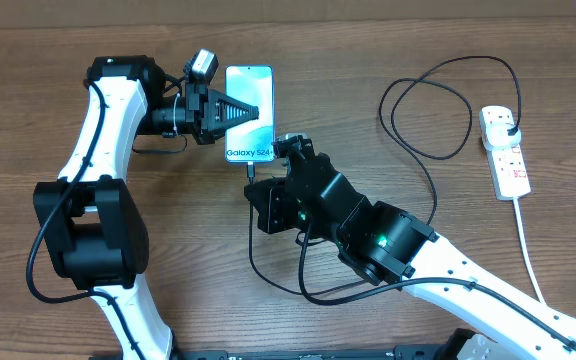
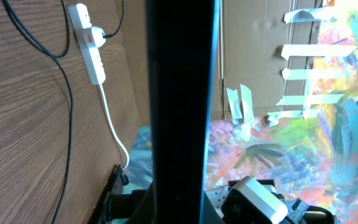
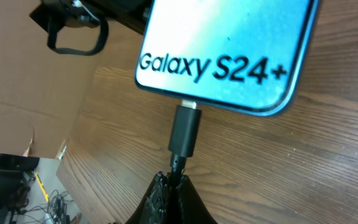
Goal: Plug charger to phone and switch on socket
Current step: 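Push the USB-C plug upward into the phone's charging port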
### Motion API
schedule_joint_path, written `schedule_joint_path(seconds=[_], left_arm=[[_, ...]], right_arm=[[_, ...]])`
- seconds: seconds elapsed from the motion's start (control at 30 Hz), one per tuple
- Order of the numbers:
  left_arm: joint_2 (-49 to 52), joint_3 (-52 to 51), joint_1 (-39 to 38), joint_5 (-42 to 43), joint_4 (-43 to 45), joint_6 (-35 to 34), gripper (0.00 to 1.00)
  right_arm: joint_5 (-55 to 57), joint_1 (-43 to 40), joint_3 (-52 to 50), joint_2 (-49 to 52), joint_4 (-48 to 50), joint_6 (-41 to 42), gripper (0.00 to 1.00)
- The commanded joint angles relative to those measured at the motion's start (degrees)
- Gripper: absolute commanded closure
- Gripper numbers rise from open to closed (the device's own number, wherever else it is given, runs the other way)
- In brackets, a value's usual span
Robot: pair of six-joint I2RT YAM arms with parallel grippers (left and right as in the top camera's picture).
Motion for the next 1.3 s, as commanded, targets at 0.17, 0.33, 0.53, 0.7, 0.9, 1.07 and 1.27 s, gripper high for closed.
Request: schedule_joint_path(seconds=[0.17,0.33,0.53,0.7,0.9,1.07,1.27], left_arm=[[-2.0,1.0,-0.2,1.5,-0.2,-0.3,0.96],[-2.0,1.0,-0.2,-1.3,0.0,-0.3,0.96],[-2.0,1.0,-0.2,-5.7,0.0,-0.3,0.96],[-2.0,1.0,-0.2,-6.7,0.0,0.3,0.96],[-2.0,1.0,-0.2,-6.9,0.0,1.0,0.96],[-2.0,1.0,-0.2,-6.9,-0.1,1.0,0.96],[-2.0,1.0,-0.2,-6.9,-0.2,1.0,0.96]], right_arm=[[4.2,-0.2,0.4,2.4,1.7,1.7,0.96],[5.0,-0.5,0.5,2.8,1.0,1.4,0.96],[5.0,-1.8,0.6,2.5,1.0,1.4,0.96],[4.6,-2.1,0.7,2.4,1.5,1.4,0.96],[3.9,-3.4,2.3,1.6,1.2,1.4,0.96],[-0.9,-5.2,2.3,1.6,1.0,1.4,0.96],[-2.8,-6.7,2.3,1.6,3.9,1.5,0.96]])
